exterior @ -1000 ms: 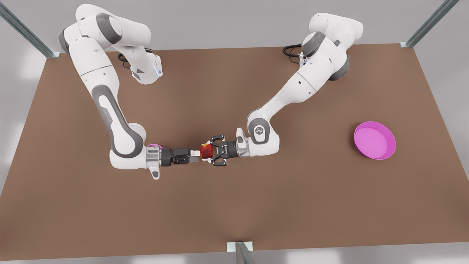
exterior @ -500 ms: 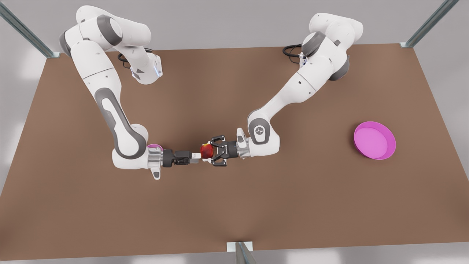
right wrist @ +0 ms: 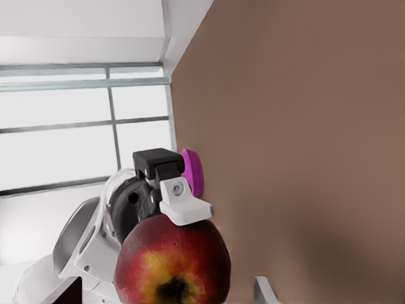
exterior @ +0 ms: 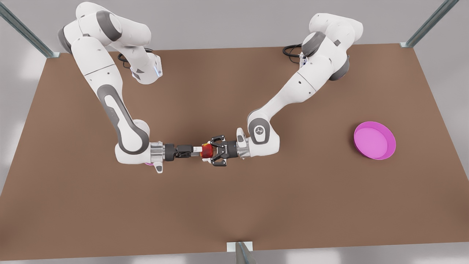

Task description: Use the left arm to pick up the apple from the plate, transfer it to the gripper of the right arm, and then use the right arm to place it into the bowl

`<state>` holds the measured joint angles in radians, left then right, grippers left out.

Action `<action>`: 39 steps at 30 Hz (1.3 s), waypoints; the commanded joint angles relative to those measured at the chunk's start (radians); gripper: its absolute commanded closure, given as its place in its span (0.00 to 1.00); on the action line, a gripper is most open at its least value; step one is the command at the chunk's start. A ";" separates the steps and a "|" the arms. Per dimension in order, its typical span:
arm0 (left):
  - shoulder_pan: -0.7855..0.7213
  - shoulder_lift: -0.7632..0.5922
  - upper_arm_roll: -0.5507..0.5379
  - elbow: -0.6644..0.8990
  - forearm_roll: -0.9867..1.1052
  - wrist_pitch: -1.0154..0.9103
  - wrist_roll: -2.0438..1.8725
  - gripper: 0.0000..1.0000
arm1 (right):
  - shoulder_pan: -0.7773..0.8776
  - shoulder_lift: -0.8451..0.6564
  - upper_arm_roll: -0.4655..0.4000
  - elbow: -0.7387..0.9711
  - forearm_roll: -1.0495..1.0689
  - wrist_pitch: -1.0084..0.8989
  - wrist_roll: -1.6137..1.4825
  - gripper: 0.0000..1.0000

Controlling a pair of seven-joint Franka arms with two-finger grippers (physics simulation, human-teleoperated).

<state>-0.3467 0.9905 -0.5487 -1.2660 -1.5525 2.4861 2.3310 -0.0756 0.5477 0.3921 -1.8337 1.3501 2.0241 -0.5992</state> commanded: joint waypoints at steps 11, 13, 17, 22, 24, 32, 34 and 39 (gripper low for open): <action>-0.002 -0.001 0.001 0.007 0.008 -0.007 -0.015 0.35 | 0.036 0.003 0.002 0.005 0.006 0.041 0.012 0.00; 0.000 -0.001 0.001 0.007 0.008 -0.007 -0.013 0.35 | 0.042 0.003 0.007 0.005 0.006 0.041 0.012 0.00; 0.000 -0.001 0.003 0.007 0.008 -0.007 -0.013 0.35 | 0.050 0.003 0.008 0.004 0.006 0.044 0.012 0.00; -0.002 -0.001 0.003 0.007 0.009 -0.007 -0.012 0.35 | 0.068 0.003 0.008 0.004 0.007 0.065 0.012 0.00; -0.002 -0.001 0.003 0.007 0.009 -0.007 -0.012 0.35 | 0.068 0.003 0.008 0.004 0.007 0.064 0.012 0.02; -0.002 -0.001 0.003 0.007 0.009 -0.007 -0.009 0.35 | 0.066 0.003 0.007 0.004 0.007 0.064 0.007 0.22; -0.002 -0.001 0.001 0.007 0.008 -0.007 -0.015 0.12 | 0.066 0.003 0.007 0.005 0.006 0.064 0.006 0.22; -0.002 -0.001 -0.001 0.007 0.008 -0.007 -0.015 0.03 | 0.066 0.003 0.007 0.005 0.006 0.064 0.006 0.24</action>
<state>-0.3479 0.9910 -0.5486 -1.2598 -1.5447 2.4812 2.3356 -0.0096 0.5517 0.3984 -1.8296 1.3568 2.0878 -0.5916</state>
